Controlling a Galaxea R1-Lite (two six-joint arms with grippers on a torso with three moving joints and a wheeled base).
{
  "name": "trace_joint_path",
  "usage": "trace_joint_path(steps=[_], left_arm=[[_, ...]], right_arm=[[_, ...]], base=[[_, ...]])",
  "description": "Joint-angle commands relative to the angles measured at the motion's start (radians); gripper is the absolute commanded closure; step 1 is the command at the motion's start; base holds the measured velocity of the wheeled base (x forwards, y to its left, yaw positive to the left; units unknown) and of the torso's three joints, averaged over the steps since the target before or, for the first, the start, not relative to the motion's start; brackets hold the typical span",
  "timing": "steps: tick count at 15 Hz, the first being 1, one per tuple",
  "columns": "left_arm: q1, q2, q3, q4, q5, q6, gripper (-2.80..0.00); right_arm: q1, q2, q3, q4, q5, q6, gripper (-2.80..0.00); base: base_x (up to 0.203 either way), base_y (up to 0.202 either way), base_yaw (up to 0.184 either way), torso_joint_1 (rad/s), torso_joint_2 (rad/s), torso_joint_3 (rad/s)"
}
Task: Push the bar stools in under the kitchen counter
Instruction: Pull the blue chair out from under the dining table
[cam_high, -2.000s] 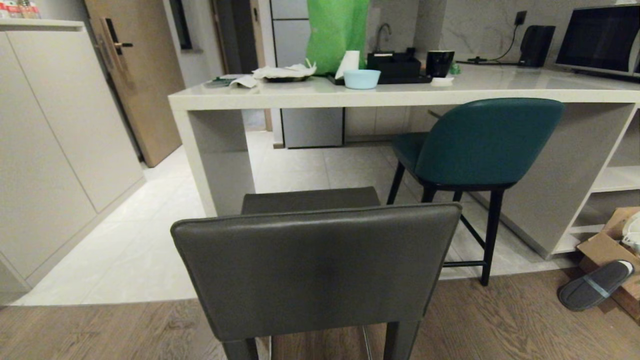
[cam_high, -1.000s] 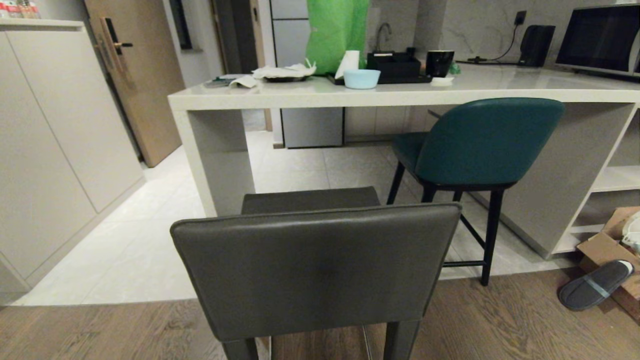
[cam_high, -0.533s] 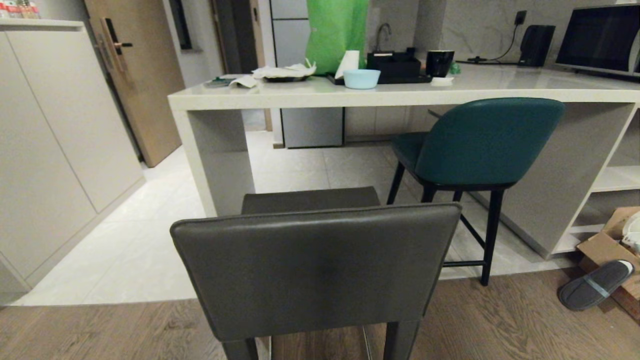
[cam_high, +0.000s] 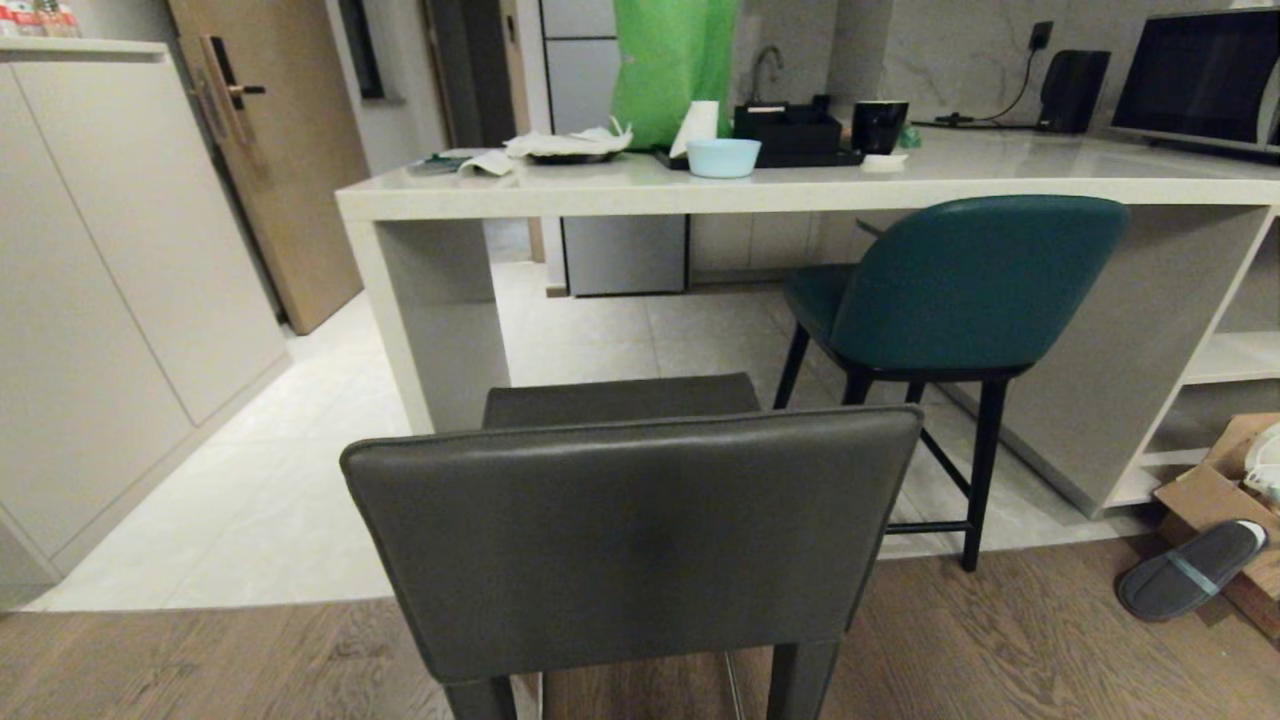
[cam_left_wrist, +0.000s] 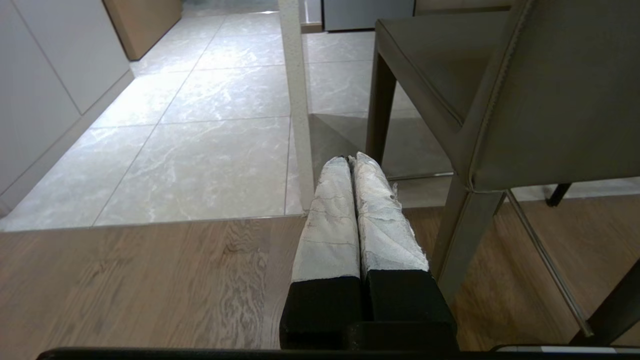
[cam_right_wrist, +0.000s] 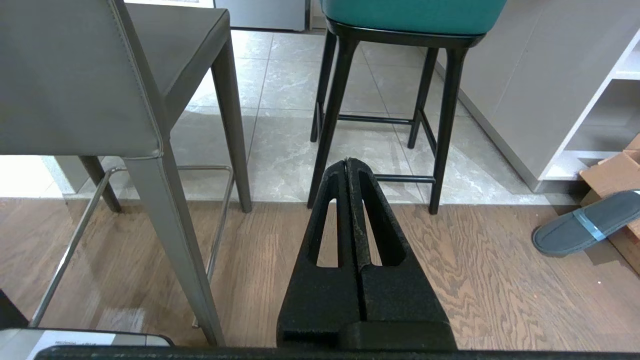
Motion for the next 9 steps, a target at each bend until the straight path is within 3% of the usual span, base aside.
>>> trace_joint_path(steps=[1, 4, 9], left_arm=[[0.000, 0.002, 0.003, 0.000, 0.001, 0.001, 0.00], [0.001, 0.001, 0.003, 0.000, 0.001, 0.001, 0.00], [0.000, 0.001, 0.003, 0.000, 0.001, 0.001, 0.00]], right_arm=[[0.000, 0.000, 0.000, 0.001, 0.000, 0.000, 0.00], [0.000, 0.000, 0.000, 0.001, 0.000, 0.000, 0.00], [0.000, 0.000, 0.000, 0.001, 0.000, 0.000, 0.00]], base=[[0.000, 0.000, 0.000, 0.000, 0.00, 0.000], [0.002, -0.019, 0.000, -0.002, 0.00, 0.002], [0.001, -0.175, 0.002, 0.002, 0.00, 0.001]])
